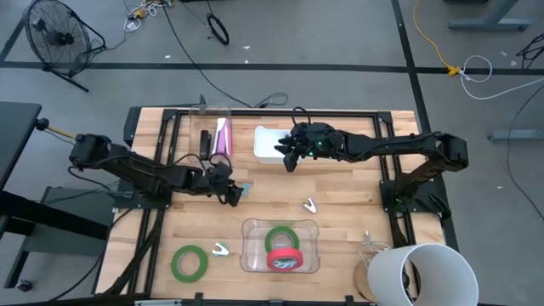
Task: Pick and place Stapler, Stapler remover, tape
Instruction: Put the blue staple remover into the white bin
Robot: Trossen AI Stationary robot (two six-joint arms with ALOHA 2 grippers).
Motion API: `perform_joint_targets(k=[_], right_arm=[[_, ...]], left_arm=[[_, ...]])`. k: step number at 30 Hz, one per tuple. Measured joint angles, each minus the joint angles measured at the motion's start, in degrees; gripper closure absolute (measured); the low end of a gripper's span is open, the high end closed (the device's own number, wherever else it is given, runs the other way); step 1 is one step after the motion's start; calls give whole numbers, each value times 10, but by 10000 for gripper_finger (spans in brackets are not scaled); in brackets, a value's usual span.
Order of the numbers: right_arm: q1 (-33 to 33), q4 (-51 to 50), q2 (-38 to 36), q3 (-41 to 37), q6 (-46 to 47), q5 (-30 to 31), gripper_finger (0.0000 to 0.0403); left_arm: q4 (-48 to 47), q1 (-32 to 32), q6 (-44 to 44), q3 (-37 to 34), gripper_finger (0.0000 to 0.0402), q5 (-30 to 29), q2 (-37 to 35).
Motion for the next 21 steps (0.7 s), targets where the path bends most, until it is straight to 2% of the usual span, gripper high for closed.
perform_joint_targets(k=[4,21], right_arm=[[0,4,0,0,2,0,264],[2,4,0,0,5,-1,264]], left_arm=[[6,-16,-20,-1,152,-28,19],[95,-12,-30,0,152,-39,115]])
